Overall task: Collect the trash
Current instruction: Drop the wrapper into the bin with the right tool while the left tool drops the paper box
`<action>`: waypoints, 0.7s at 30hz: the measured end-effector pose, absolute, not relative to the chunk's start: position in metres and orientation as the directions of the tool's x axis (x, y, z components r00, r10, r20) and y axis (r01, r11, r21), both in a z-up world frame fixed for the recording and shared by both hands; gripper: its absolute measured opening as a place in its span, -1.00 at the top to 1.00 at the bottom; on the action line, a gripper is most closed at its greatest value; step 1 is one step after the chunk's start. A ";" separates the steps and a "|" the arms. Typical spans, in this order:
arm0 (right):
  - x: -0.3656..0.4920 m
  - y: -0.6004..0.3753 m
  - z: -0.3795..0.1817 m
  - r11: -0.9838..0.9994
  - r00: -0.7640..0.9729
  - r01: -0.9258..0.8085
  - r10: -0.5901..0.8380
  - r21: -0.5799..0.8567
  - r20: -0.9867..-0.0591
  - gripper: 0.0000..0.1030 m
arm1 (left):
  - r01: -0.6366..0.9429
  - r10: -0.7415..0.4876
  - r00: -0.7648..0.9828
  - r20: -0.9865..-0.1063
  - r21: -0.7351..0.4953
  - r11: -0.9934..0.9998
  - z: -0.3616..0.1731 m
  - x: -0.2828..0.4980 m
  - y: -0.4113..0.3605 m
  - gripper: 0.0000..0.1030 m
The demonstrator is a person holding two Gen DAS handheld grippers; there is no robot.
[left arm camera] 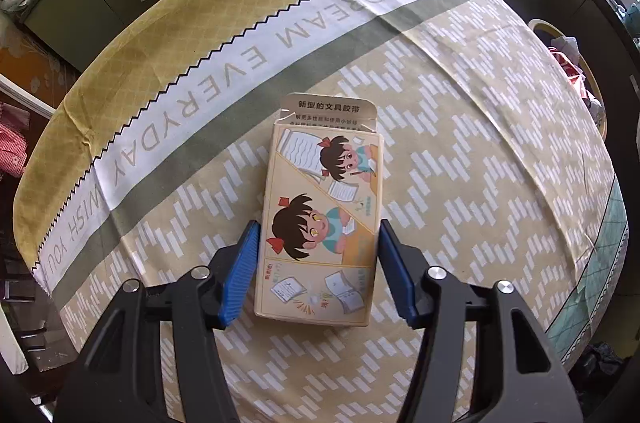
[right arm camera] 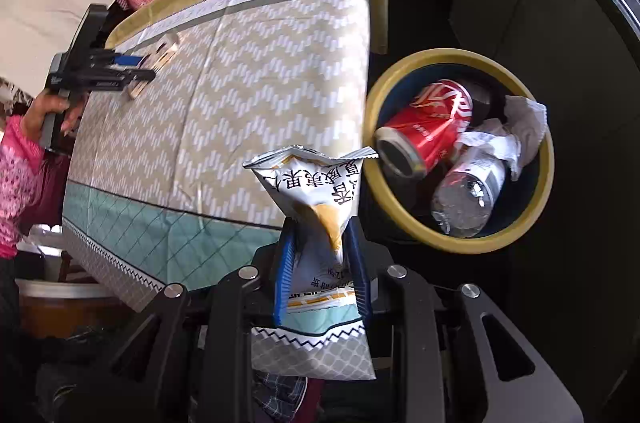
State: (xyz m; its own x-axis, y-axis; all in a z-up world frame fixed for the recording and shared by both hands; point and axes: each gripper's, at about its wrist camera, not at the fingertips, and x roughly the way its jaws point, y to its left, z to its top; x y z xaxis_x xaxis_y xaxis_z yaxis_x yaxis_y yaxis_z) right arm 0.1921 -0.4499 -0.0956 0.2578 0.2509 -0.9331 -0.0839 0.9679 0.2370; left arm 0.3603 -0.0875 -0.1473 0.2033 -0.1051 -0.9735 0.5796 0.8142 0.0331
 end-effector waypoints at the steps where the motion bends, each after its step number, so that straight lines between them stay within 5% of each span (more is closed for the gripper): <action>1: 0.196 -0.460 -0.096 0.971 0.265 -0.055 0.240 0.233 -0.934 0.49 | 0.582 -0.109 0.208 -0.972 0.033 0.813 -0.146 0.355 -0.091 -0.09; 13: 0.266 -0.561 -0.135 0.966 0.245 0.217 0.088 0.143 -0.965 0.48 | 0.641 -0.219 0.232 -0.948 -0.021 0.767 -0.091 0.306 -0.146 -0.09; 17: 0.281 -0.574 -0.148 0.961 0.230 0.246 0.068 0.126 -0.971 0.22 | 0.676 -0.255 0.215 -0.943 -0.044 0.735 -0.074 0.293 -0.180 -0.09; 21: 0.271 -0.578 -0.139 0.957 0.266 0.242 0.091 0.158 -0.960 0.21 | 0.716 -0.282 0.168 -0.945 -0.079 0.694 -0.063 0.276 -0.224 -0.09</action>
State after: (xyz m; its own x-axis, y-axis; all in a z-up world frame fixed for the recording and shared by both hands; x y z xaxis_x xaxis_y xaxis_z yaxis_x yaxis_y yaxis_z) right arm 0.2712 -0.5783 -0.1388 0.2660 0.0910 -0.9597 0.2419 0.9574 0.1578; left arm 0.2761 -0.2240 -0.0631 0.1683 -0.2817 -0.9446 0.7158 0.6937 -0.0793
